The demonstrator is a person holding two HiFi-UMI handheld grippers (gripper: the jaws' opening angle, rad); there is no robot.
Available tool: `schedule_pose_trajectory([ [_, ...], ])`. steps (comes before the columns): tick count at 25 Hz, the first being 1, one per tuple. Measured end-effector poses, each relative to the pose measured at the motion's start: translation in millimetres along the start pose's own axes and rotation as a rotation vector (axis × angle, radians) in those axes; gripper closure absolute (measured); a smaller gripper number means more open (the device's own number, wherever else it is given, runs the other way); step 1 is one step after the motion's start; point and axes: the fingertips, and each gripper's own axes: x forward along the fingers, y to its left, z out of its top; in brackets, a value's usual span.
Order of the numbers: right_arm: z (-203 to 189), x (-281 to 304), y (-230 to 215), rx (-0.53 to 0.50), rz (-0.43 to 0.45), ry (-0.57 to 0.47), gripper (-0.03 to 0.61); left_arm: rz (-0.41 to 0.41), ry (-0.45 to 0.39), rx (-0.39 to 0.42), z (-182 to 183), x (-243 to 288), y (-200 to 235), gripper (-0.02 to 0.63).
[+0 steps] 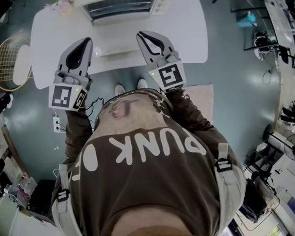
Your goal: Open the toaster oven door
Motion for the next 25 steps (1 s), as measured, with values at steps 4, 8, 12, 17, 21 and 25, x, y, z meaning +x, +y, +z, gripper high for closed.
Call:
schedule_pose_trajectory([
  [4,20,-1,0,-0.008,0.001,-0.033,0.566,-0.004,-0.007,0.007,7,0,-2,0.611],
  [8,20,-1,-3,0.003,-0.007,-0.026,0.567,-0.014,-0.003,0.005,4,1,-5,0.611],
  [12,21,-1,-4,-0.011,-0.011,-0.027,0.568,-0.022,0.001,0.003,2,2,-6,0.611],
  [17,23,-2,-4,-0.013,-0.009,-0.028,0.569,-0.028,0.003,0.001,2,3,-8,0.611],
  [21,22,-1,-2,0.007,0.003,-0.027,0.569,-0.03,0.003,0.0,2,3,-9,0.611],
  [25,22,-4,-2,0.01,0.005,-0.023,0.569,-0.03,0.002,-0.002,2,2,-11,0.611],
])
